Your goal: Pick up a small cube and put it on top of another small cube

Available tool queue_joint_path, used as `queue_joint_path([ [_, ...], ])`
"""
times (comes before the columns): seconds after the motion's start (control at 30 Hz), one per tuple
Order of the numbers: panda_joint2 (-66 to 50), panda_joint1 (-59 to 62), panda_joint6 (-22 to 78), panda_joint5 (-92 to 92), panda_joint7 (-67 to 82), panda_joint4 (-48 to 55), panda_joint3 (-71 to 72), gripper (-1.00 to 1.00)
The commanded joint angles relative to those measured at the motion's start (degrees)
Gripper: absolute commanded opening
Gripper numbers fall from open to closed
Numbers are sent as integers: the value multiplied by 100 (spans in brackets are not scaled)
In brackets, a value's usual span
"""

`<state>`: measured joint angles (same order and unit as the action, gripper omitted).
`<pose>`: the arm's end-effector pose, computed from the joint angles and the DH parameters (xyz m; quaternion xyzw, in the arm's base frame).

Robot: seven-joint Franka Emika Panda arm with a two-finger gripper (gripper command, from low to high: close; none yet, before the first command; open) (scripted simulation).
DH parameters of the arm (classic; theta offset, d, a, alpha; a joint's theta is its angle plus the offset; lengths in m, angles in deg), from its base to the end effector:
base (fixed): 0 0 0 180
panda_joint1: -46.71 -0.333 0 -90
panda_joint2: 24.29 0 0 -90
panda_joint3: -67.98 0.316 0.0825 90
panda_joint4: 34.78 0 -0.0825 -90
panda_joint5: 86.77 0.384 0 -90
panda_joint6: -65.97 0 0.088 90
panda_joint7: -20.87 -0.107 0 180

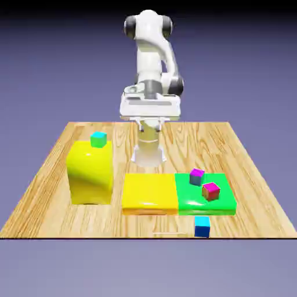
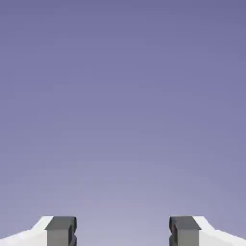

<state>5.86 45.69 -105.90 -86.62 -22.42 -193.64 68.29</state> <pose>0.4011 0.0092 0.4541 -0.8679 0.3339 -0.3406 0.1389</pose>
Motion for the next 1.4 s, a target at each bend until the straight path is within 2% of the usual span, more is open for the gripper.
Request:
queue_joint_path([
  [0.0, -208, -27, 177, 13, -69, 178, 26, 0],
  [1.0, -6437, -849, 5490, 389, -2134, 5518, 811, 0],
  [1.07, -6521, -860, 5562, 394, -2162, 5590, 821, 0],
  [1.2, -7030, -930, 4729, 384, -2150, 5273, 804, 0],
  [1.23, -7030, -930, 4729, 384, -2150, 5273, 804, -100],
  [1.37, -6573, -867, 5476, 393, -2161, 5558, 820, -100],
])
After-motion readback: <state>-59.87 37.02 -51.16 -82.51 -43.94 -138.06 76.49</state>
